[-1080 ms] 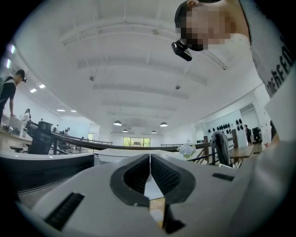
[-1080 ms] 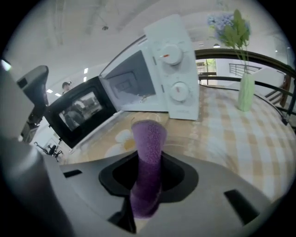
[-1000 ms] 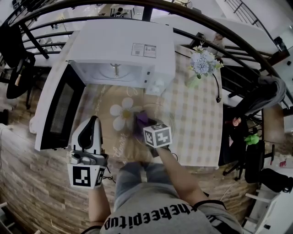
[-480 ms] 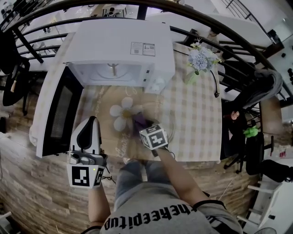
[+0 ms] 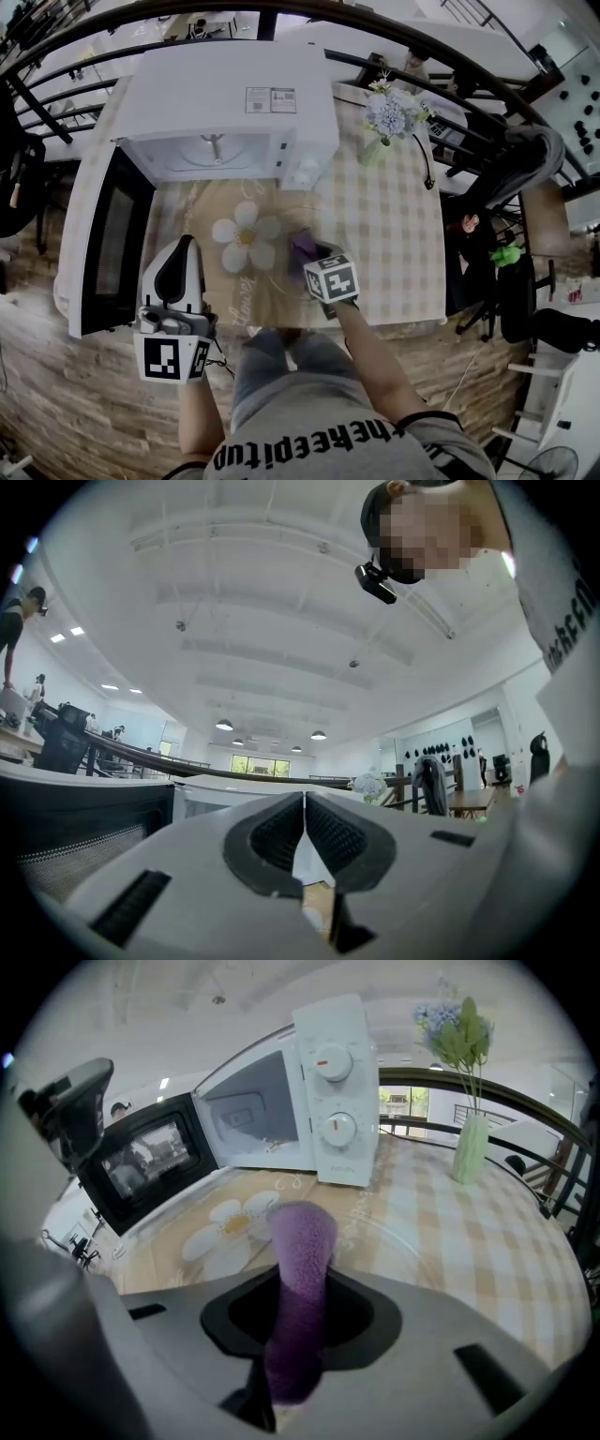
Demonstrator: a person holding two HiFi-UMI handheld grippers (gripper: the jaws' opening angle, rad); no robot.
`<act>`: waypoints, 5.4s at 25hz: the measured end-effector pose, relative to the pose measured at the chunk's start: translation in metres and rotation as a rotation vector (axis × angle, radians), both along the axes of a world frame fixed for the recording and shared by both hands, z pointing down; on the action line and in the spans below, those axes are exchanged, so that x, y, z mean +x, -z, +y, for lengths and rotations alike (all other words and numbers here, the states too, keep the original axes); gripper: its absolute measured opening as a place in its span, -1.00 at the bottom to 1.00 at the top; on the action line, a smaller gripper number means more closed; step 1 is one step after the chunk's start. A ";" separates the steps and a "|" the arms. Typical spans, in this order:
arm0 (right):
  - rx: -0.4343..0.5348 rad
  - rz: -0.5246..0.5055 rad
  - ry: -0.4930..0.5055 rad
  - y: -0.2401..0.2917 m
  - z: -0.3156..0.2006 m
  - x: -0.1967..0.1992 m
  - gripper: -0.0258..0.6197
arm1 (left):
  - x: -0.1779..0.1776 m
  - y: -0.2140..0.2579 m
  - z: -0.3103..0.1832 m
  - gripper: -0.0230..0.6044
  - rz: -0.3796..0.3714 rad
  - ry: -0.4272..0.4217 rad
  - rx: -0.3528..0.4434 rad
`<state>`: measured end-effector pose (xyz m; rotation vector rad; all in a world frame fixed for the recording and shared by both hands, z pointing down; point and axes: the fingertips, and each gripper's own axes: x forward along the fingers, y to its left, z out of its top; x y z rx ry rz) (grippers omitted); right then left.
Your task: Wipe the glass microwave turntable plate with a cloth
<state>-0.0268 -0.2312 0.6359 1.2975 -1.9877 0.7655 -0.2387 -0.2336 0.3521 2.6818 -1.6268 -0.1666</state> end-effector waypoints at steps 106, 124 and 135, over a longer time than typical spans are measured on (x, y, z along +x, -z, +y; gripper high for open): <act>0.407 -0.166 -0.071 0.146 0.049 0.091 -0.58 | 0.090 0.046 0.042 -0.89 -0.028 -0.007 0.068; 0.735 -0.061 0.002 0.268 0.060 0.105 -0.57 | 0.105 0.068 0.054 -0.89 -0.042 0.010 0.111; 0.886 -0.040 0.000 0.332 0.073 0.114 -0.57 | 0.111 0.079 0.059 -0.89 -0.049 0.013 0.125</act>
